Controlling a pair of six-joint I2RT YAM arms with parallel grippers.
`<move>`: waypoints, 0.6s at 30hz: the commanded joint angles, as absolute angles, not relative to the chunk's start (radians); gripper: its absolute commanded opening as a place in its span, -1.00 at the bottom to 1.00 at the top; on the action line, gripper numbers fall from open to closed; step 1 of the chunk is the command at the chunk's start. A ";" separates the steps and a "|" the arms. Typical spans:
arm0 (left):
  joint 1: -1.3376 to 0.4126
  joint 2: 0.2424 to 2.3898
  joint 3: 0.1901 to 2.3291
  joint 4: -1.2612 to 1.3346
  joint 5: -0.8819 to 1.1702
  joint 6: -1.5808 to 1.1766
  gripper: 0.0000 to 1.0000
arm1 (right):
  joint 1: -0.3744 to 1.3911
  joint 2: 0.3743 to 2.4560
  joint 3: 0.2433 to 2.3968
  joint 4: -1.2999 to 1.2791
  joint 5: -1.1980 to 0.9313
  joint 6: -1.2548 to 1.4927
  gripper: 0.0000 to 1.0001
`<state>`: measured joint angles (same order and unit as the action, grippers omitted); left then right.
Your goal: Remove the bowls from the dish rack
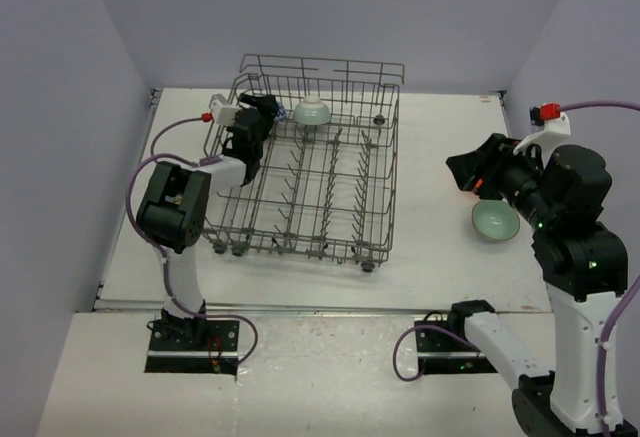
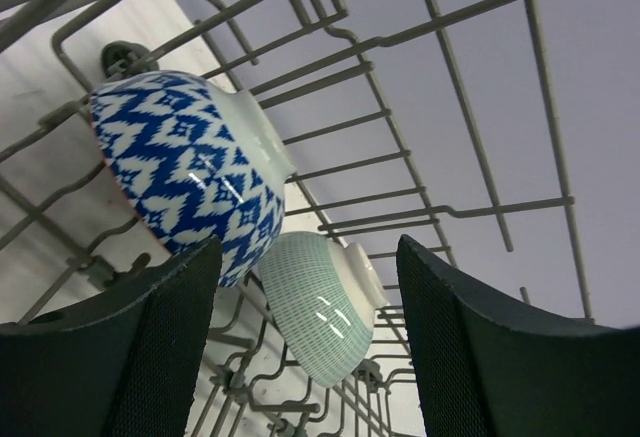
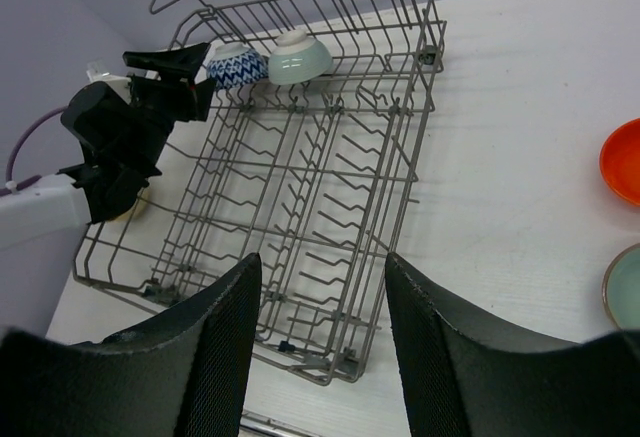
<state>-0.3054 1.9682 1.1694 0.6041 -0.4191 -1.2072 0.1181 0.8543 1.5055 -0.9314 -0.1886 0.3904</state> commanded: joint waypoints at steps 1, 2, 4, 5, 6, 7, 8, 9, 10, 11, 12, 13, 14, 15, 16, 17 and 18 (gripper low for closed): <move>-0.275 2.034 1.186 0.650 -0.387 -1.244 0.43 | 0.126 0.839 1.511 -0.939 -0.166 0.368 0.08; -0.275 2.045 1.186 0.656 -0.387 -1.244 0.43 | 0.126 0.835 1.512 -0.939 -0.166 0.368 0.08; -0.275 2.052 1.186 0.667 -0.384 -1.247 0.43 | 0.127 0.834 1.520 -0.942 -0.164 0.365 0.08; -0.275 2.054 1.184 0.667 -0.382 -1.249 0.43 | 0.129 0.831 1.520 -0.943 -0.163 0.365 0.08; -0.275 2.052 1.183 0.669 -0.380 -1.246 0.43 | 0.129 0.830 1.517 -0.942 -0.163 0.365 0.08; -0.275 2.049 1.181 0.664 -0.380 -1.243 0.44 | 0.129 0.830 1.516 -0.942 -0.164 0.365 0.07; -0.275 2.040 1.184 0.658 -0.383 -1.239 0.44 | 0.129 0.830 1.513 -0.942 -0.167 0.367 0.08; -0.275 2.034 1.183 0.650 -0.385 -1.230 0.44 | 0.129 0.827 1.511 -0.939 -0.173 0.371 0.07; -0.273 2.028 1.181 0.646 -0.385 -1.224 0.44 | 0.129 0.824 1.508 -0.936 -0.175 0.371 0.07; -0.273 2.008 1.181 0.637 -0.385 -1.218 0.44 | 0.130 0.824 1.505 -0.934 -0.175 0.373 0.08; -0.273 1.997 1.180 0.617 -0.385 -1.204 0.44 | 0.129 0.822 1.503 -0.933 -0.173 0.376 0.08; -0.276 1.982 1.174 0.605 -0.388 -1.197 0.45 | 0.129 0.825 1.506 -0.934 -0.173 0.374 0.08; -0.275 1.948 1.169 0.588 -0.394 -1.193 0.45 | 0.129 0.824 1.512 -0.936 -0.172 0.376 0.08; -0.275 1.934 1.166 0.553 -0.399 -1.195 0.46 | 0.129 0.824 1.525 -0.936 -0.170 0.380 0.08; -0.275 1.907 1.166 0.532 -0.400 -1.196 0.46 | 0.130 0.825 1.534 -0.939 -0.172 0.382 0.08; -0.276 1.893 1.173 0.469 -0.408 -1.206 0.46 | 0.130 0.828 1.545 -0.940 -0.172 0.387 0.08; -0.281 1.884 1.186 0.424 -0.417 -1.212 0.46 | 0.129 0.830 1.564 -0.942 -0.175 0.388 0.08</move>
